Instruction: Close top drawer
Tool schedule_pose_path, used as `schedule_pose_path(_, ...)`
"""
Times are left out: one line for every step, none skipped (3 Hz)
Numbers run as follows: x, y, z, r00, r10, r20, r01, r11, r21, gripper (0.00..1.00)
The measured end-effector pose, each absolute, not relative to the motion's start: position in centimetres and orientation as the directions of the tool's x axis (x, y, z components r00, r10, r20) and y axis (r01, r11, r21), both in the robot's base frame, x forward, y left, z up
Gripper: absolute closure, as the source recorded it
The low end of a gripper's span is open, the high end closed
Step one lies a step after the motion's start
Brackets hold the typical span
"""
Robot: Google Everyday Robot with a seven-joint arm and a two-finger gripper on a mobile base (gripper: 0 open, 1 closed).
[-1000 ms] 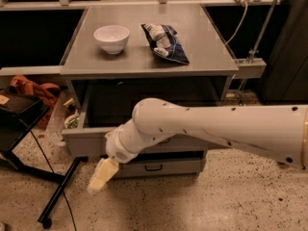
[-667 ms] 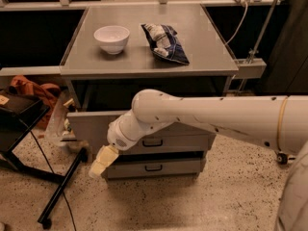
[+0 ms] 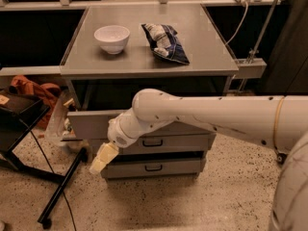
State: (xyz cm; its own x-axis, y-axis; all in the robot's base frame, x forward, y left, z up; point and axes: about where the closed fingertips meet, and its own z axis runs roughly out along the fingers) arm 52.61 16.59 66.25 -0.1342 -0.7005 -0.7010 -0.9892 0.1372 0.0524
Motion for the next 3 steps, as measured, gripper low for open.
schedule_pose_path(55.5, 16.7, 65.9, -0.091, -0.694, -0.714, -0.993, 0.119, 0.011, 0.19)
schedule_pose_path(58.9, 17.2, 66.2, -0.048, -0.693, -0.719, -0.994, 0.102, -0.032, 0.42)
schedule_pose_path(62.1, 17.3, 66.7, -0.029, -0.689, -0.724, -0.990, 0.121, -0.075, 0.39)
